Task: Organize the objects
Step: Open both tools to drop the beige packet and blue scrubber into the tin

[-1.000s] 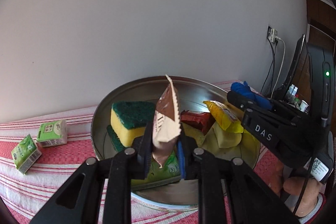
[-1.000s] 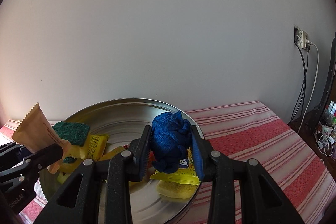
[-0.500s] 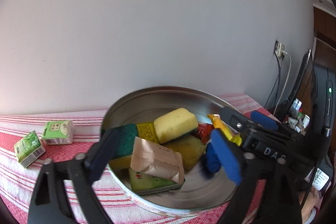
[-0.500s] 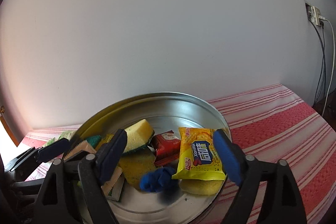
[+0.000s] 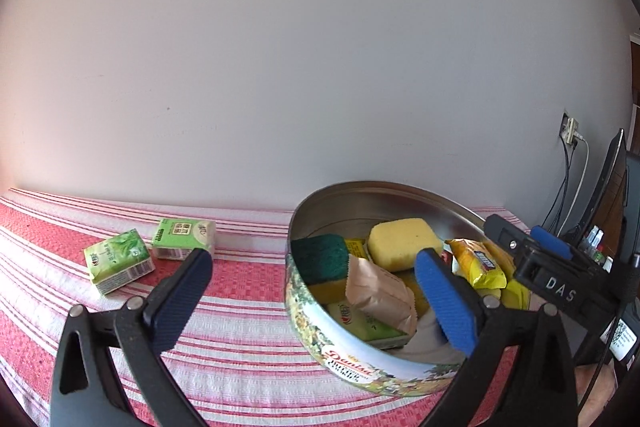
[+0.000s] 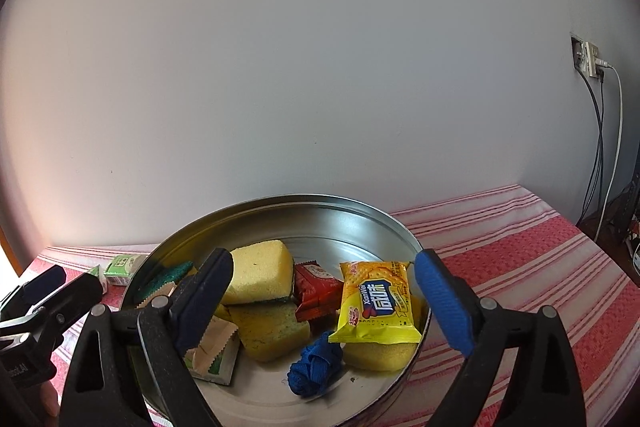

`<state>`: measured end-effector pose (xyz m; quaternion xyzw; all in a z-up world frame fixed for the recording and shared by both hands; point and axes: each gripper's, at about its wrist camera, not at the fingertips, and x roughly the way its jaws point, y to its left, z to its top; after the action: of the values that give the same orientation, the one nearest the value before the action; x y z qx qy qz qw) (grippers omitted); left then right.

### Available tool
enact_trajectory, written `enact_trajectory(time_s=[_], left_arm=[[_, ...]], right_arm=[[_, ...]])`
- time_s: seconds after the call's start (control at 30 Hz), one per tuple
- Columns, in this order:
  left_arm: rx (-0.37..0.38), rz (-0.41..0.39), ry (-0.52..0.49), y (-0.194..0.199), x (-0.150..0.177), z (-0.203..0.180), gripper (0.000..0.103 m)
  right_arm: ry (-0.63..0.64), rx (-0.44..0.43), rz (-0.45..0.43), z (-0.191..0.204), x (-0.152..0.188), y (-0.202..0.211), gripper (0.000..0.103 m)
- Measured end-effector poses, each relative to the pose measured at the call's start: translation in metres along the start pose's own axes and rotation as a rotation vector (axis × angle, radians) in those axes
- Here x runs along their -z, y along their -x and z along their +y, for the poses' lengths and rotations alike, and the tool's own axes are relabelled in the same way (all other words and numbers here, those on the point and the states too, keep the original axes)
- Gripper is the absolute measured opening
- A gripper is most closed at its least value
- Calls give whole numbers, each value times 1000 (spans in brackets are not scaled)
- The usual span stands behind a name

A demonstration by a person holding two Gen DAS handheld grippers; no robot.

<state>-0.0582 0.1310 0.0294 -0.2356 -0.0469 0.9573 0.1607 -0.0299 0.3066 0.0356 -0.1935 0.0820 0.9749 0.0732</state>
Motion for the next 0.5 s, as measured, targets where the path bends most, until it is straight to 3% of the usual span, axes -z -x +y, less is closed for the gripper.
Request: enact_trajectory(time_s=[0.33,0.5], left_arm=[[-81,-29,6,10,8,27,102],[-85,-24,4,13,13,34,102]], right_arm=[[4,6,-2,4,2,0,95],[8,14,-5,3,5,-3,95]])
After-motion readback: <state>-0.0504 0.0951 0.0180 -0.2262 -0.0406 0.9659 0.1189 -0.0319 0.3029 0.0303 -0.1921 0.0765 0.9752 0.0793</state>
